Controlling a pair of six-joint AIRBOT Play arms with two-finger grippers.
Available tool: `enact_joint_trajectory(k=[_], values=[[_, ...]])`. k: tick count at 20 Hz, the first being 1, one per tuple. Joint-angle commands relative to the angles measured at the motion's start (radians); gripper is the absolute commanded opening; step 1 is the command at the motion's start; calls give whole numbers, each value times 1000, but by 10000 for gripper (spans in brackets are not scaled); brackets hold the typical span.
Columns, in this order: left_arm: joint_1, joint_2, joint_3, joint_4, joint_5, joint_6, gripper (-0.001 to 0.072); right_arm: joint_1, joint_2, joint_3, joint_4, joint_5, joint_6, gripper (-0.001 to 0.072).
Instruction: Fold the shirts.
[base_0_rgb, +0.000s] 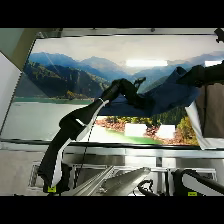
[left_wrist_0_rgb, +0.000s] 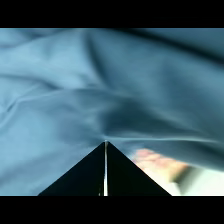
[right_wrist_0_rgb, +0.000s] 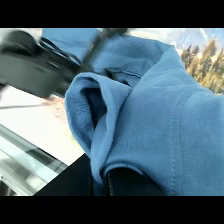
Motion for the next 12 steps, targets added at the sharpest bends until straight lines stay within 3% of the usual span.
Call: enact_joint_trajectory(k=[1, 4, 7, 12], values=[[84, 155, -15, -77, 38, 7, 14, 6, 1, 4, 0, -4, 20, 17], [230, 368, -21, -89, 132, 34, 14, 44, 1, 4, 5, 43, 56, 17], [395, 587, -21, -85, 180, 46, 14, 208, -16, 3, 14, 171, 98, 18], [572, 816, -38, -79, 217, 95, 14, 669, -262, 3, 15, 674, 211, 25]])
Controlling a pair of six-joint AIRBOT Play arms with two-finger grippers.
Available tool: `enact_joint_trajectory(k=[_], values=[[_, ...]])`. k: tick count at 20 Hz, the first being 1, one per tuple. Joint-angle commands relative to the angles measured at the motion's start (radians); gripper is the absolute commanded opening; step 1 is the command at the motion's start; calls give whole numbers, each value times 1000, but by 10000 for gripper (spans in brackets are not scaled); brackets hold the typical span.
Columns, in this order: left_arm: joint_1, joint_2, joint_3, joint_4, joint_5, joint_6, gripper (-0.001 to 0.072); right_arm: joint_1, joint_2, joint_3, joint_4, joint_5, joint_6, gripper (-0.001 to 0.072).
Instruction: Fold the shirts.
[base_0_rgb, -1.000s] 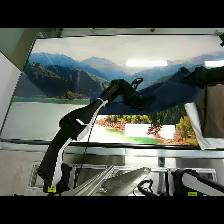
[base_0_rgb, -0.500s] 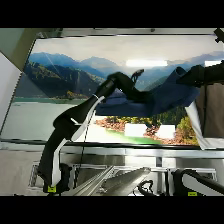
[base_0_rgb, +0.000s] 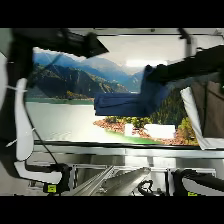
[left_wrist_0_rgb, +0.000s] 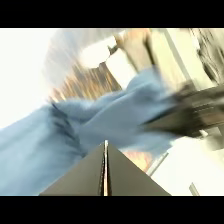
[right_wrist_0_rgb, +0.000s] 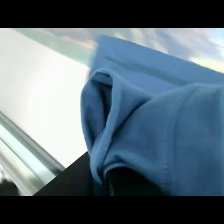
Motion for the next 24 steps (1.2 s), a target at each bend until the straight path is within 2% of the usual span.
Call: enact_joint_trajectory(k=[1, 2, 3, 4, 5, 7, 12, 15, 16, 20, 23, 24], values=[[112, 169, -50, 1, 23, 50, 14, 326, -204, 0, 10, 436, 79, 26], [120, 203, -93, 1, 16, 75, 14, 412, -275, 0, 10, 559, 79, 90], [122, 235, -143, 1, 15, 95, 14, 481, -335, 1, 16, 659, 79, 442], [121, 262, -192, 1, 9, 109, 14, 528, -377, 1, 11, 738, 79, 716], [117, 285, -242, 1, -3, 126, 14, 538, -387, 2, 7, 759, 79, 701], [115, 324, -331, 0, -25, 149, 14, 468, -335, 10, -26, 678, 79, 701], [115, 378, -480, 0, -82, 165, 14, 77, -100, 11, -112, 272, 80, 701], [115, 379, -500, -2, -80, 165, 14, -140, -76, -2, -178, 53, 130, 701], [115, 379, -499, -4, -80, 165, 14, -189, -77, -36, -192, 21, 132, 701], [115, 379, -498, -8, -81, 164, 14, -255, -92, -302, -161, 56, 99, 702], [115, 379, -498, -8, -81, 164, 14, -246, -157, -426, 31, 118, -23, 702], [115, 379, -498, -9, -80, 164, 14, -237, -186, -428, 36, 122, -32, 702]])
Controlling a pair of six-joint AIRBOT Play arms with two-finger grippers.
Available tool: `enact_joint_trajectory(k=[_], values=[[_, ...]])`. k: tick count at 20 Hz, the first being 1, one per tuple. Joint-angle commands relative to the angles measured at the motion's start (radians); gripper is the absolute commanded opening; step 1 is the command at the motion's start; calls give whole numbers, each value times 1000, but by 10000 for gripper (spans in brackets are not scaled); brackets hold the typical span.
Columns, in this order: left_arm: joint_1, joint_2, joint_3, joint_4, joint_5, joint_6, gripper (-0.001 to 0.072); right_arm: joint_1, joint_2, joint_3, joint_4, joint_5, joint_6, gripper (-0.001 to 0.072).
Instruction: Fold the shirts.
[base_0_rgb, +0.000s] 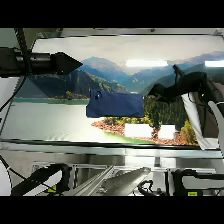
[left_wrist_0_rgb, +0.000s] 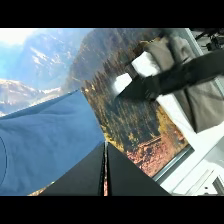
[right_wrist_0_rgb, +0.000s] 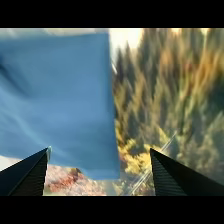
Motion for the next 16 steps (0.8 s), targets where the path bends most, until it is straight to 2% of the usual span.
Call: enact_joint_trajectory(k=[1, 5, 10, 11, 13, 14, 16], values=[[1, 1, -2, -1, 1, -2, 14, 8, -78, -86, 106, 26, -82, 702], [1, 1, -2, -1, 5, -2, 14, 70, -156, -85, 201, 40, -149, 702], [1, 1, -2, 0, 5, -2, 14, 105, -180, -67, 258, 95, -160, 701], [1, 1, -2, 0, 4, -2, 14, 108, -180, -63, 270, 108, -160, 623], [1, 1, -2, 0, 5, -2, 14, 117, -180, -50, 294, 130, -179, 52], [1, 1, -2, 0, 5, -2, 14, 121, -180, -37, 298, 131, -187, 18], [1, 1, -2, 0, 8, -2, 14, 122, -165, -1, 303, 119, -187, 17]])
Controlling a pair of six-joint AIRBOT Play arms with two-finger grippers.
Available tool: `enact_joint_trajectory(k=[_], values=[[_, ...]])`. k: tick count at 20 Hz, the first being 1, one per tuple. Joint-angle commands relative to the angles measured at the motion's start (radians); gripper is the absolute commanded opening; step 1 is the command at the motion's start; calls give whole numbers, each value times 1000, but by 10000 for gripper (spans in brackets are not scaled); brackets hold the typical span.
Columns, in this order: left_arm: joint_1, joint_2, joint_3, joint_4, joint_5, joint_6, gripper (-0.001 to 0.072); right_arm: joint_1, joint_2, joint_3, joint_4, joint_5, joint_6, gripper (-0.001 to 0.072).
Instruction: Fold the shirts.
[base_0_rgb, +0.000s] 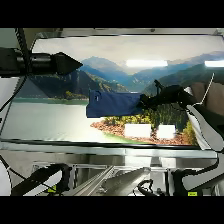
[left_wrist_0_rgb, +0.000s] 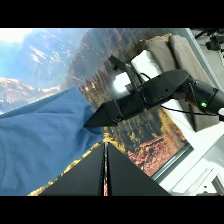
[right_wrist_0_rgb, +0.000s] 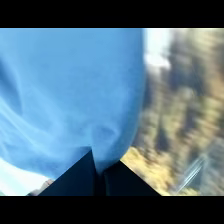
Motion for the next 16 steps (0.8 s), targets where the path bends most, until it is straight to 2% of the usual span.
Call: enact_joint_trajectory(k=[1, 5, 6, 8, 11, 13, 16], values=[[1, 1, 0, 1, 5, 2, 14, -6, 33, 59, 35, -10, -11, 17], [1, 1, 0, 1, 26, 2, 14, -171, 209, 205, 33, -67, 2, 16], [1, 1, 0, 1, 29, 2, 14, -234, 251, 247, 32, -65, 34, 16], [1, 1, 0, 1, 28, 2, 14, -361, 297, 325, 32, -84, 76, 16], [1, 1, 0, 1, 28, 2, 14, -553, 327, 418, 27, -147, 78, 16], [1, 1, 0, 1, 30, 2, 14, -681, 352, 432, 21, -174, 112, 16], [1, 1, 0, 1, 29, 2, 14, -854, 392, 432, -70, -254, 211, 16]])
